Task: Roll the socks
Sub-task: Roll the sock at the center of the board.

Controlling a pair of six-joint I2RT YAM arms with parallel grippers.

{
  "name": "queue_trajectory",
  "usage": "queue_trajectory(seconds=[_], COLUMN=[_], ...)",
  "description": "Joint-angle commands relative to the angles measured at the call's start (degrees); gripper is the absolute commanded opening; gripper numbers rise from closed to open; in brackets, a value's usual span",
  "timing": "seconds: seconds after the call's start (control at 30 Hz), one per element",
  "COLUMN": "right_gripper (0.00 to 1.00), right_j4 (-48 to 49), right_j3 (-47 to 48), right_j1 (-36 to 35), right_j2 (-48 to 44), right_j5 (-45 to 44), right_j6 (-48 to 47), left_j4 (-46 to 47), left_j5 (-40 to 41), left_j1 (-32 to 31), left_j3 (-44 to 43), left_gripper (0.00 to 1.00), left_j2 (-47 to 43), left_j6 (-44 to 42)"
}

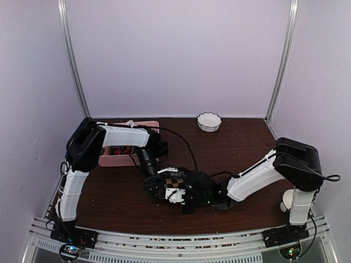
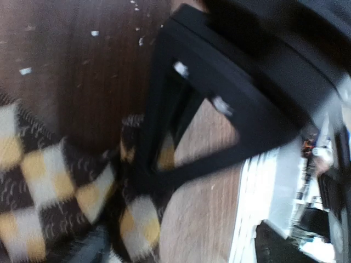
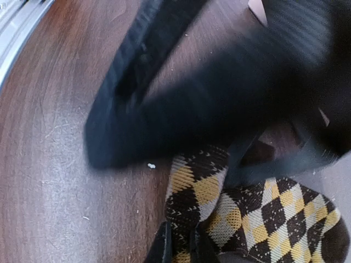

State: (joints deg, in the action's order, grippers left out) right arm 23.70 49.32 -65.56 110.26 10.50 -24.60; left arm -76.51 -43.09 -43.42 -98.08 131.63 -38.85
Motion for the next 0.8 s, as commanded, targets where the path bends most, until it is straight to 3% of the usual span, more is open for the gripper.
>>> queue_trajectory(seconds=[0.0,0.23,0.33,0.4,0.43,0.53,0.63,0.7,0.77], right_gripper=[0.00,0.00,0.00,0.00,0.00,0.00,0.00,0.00,0.00], right_j4=[-9.91,-12.59,-13.12,-14.63,-15.20,-14.96,-14.39,-14.76,-15.14], right_j3=[-3.01,-2.65,-3.06,-2.66,-2.50,-2.84,-3.37,-3.33,-3.14], right_j1=[1.41,5.19,6.14,6.46,6.62,7.56,8.38,8.81,9.31], right_j2=[1.41,4.67,5.03,5.13,5.19,5.34,5.89,6.15,6.55], right_j5=[7.98,17.14,19.34,19.49,19.64,20.06,21.63,22.49,23.56], right_j6=[8.61,17.05,18.42,18.97,19.45,22.07,23.45,23.88,24.38], left_j4=[14.16,26.11,27.66,20.60,21.69,35.94,45.15,37.96,36.28], left_j5=[11.50,23.81,26.63,20.78,22.05,32.92,41.07,30.15,24.62], left_j1=[2.73,4.12,8.56,10.62,10.21,6.19,7.72,11.06,11.87], left_j3=[5.80,14.65,14.40,9.63,10.28,20.71,24.69,20.49,19.35], left_gripper=[0.98,0.98,0.98,0.98,0.98,0.98,0.98,0.80,0.68], left_j2=[-8.60,-23.93,-22.14,-18.90,-20.65,-33.27,-38.03,-34.77,-33.19], left_j6=[1.46,9.39,16.26,13.30,12.63,10.58,18.58,15.08,13.28])
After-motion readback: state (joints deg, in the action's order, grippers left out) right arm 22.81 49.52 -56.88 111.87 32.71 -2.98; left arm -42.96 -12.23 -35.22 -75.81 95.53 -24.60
